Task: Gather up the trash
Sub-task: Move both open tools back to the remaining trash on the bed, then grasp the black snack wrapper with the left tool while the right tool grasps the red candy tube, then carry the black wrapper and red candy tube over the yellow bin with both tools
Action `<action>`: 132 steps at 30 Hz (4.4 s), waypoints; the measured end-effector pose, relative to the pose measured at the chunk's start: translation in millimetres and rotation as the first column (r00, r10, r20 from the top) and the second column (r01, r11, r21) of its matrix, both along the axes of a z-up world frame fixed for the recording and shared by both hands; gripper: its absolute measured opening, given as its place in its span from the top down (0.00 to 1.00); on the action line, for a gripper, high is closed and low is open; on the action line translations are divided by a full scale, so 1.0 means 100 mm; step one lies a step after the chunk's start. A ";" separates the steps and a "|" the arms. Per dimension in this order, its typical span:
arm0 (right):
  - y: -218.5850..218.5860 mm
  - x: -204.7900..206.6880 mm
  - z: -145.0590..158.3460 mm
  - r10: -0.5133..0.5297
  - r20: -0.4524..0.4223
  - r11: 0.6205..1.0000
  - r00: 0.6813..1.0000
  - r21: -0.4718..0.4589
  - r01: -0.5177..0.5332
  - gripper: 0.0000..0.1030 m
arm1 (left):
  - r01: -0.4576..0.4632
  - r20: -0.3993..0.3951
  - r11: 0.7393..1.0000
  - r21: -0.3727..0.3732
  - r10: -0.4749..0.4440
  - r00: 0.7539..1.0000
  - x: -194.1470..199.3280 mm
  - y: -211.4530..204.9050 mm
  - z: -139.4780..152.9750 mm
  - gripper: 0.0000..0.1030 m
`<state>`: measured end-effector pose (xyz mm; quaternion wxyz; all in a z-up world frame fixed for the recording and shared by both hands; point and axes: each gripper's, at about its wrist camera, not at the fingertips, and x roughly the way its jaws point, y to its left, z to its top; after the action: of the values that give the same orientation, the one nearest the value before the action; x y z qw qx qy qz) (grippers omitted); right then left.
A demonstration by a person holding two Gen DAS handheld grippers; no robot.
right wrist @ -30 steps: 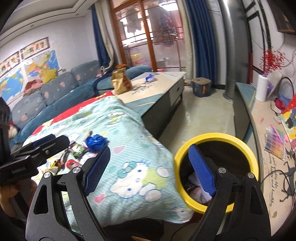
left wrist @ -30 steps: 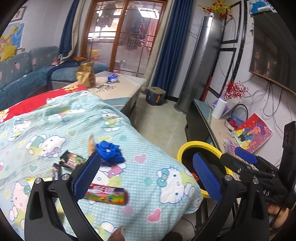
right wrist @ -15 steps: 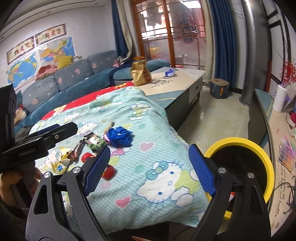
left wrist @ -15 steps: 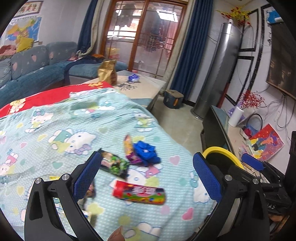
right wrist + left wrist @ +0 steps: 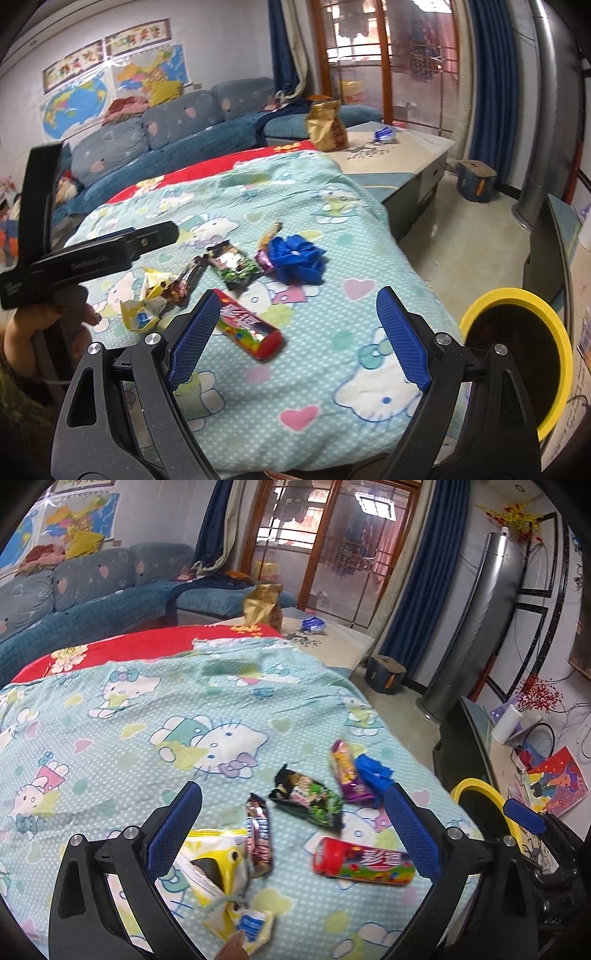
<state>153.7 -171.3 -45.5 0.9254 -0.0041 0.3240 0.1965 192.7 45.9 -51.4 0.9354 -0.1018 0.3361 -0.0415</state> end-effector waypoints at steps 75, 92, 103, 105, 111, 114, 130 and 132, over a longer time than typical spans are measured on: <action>0.52 -0.25 -0.39 0.274 -0.101 0.961 0.956 0.008 -0.275 0.77 | 0.049 -0.084 0.981 -0.185 -0.066 0.994 0.14 0.32 0.02 0.90; 0.02 -0.22 -0.11 0.131 -0.026 0.991 0.991 0.039 -0.130 0.77 | 0.148 -0.006 0.976 -0.157 -0.151 0.988 0.00 -0.14 0.40 0.90; -0.39 -0.23 0.02 0.025 0.005 0.998 1.000 0.059 -0.026 0.77 | 0.232 0.017 0.964 -0.131 -0.232 0.973 -0.02 -0.54 0.51 0.90; -0.47 -0.23 0.03 0.006 0.008 0.998 1.000 0.063 -0.006 0.77 | 0.242 0.019 0.962 -0.129 -0.242 0.970 -0.01 -0.59 0.52 0.90; -0.69 -0.23 0.06 -0.045 0.011 0.996 0.999 0.071 0.044 0.77 | 0.280 0.022 0.952 -0.119 -0.280 0.960 -0.01 -0.81 0.54 0.90; -0.81 -0.22 0.06 -0.076 0.009 0.994 0.997 0.077 0.075 0.77 | 0.303 0.020 0.947 -0.109 -0.302 0.953 0.00 -0.93 0.54 0.90; -1.33 -0.24 0.00 -0.229 0.008 0.971 0.973 0.078 0.227 0.77 | 0.414 0.006 0.908 -0.069 -0.415 0.910 0.04 -1.57 0.48 0.90; -1.42 -0.24 -0.01 -0.251 0.005 0.965 0.968 0.080 0.249 0.77 | 0.429 0.003 0.901 -0.064 -0.429 0.903 0.05 -1.65 0.47 0.90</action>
<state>129.3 -312.9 -46.5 0.9447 0.0718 0.3068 0.0908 197.3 -119.5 -4.6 0.8978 -0.0552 0.3539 -0.2564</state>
